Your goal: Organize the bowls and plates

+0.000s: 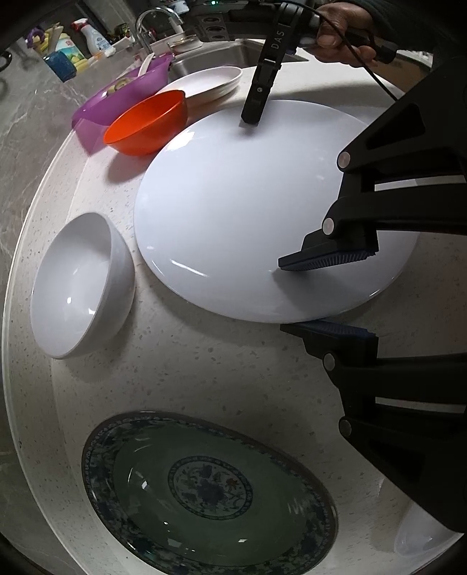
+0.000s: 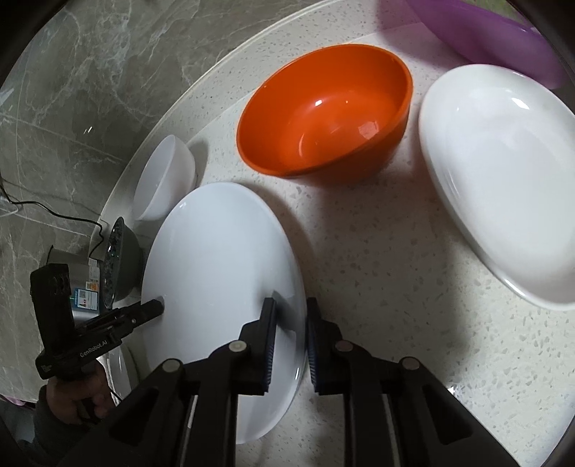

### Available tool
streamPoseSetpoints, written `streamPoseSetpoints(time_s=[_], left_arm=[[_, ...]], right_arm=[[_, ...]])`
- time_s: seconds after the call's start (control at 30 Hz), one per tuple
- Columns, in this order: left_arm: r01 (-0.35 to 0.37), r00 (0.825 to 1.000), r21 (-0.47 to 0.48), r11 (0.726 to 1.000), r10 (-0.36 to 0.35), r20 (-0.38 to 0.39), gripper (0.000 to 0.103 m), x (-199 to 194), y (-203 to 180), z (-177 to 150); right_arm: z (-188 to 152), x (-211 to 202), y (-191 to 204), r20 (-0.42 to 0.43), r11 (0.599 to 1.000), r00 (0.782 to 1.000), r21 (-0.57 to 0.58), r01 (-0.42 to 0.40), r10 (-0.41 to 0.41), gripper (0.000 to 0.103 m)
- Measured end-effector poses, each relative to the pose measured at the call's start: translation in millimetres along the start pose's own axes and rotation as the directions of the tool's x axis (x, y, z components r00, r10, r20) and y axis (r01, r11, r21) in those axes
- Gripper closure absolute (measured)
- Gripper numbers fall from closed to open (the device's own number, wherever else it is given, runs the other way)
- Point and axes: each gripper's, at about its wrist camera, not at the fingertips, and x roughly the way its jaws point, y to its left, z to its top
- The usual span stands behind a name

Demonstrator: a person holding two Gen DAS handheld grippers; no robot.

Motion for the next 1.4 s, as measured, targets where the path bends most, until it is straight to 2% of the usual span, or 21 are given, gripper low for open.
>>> streamPoseSetpoints(time_s=[0.13, 0.37, 0.43, 0.6, 0.97, 1.17, 1.3, 1.4], left_arm=[[-0.006, 1.0, 0.011, 1.0, 0.006, 0.005, 0.079, -5.7, -13.2, -13.7], [-0.008, 0.999, 0.024, 1.0, 0.007, 0.037, 0.079, -37.5, -19.4, -46.1], [-0.007, 0.999, 0.024, 1.0, 0.006, 0.046, 0.079, -55.3, -11.3, -63.0], [-0.017, 0.998, 0.005, 1.0, 0.017, 0.054, 0.079, -75.8, -25.2, -102.3], [-0.03, 0.999, -0.037, 0.999, 0.031, 0.014, 0.079, -86.0, -55.0, -197.5], [-0.05, 0.999, -0.032, 0.998, 0.051, 0.02, 0.079, -93.8, -71.2, -228.7], [-0.056, 0.998, -0.029, 0.998, 0.056, 0.019, 0.079, -97.5, -61.2, -246.4], [-0.058, 0.998, -0.037, 0.998, 0.058, 0.007, 0.078, -90.2, -58.2, -243.4]], right_arm=[[-6.3, -1.5, 1.7, -0.002, 1.0, 1.0, -0.013, 0.017, -0.017, 0.085], [-22.1, -23.4, 8.4, 0.025, 0.998, 0.999, -0.047, 0.034, -0.032, 0.084], [-27.9, -31.2, 11.4, 0.032, 0.997, 0.999, -0.065, 0.037, -0.034, 0.084], [-46.8, -46.9, 17.2, 0.031, 0.993, 0.999, -0.112, 0.039, -0.036, 0.084], [-100.5, -55.4, 2.1, -0.041, 0.988, 0.998, -0.153, 0.031, -0.038, 0.083], [-116.3, -59.8, -5.0, -0.053, 0.984, 0.997, -0.177, 0.039, -0.049, 0.083], [-123.1, -57.4, -5.4, -0.055, 0.978, 0.996, -0.201, 0.052, -0.065, 0.082], [-128.7, -54.4, -8.2, -0.062, 0.977, 0.996, -0.205, 0.051, -0.065, 0.082]])
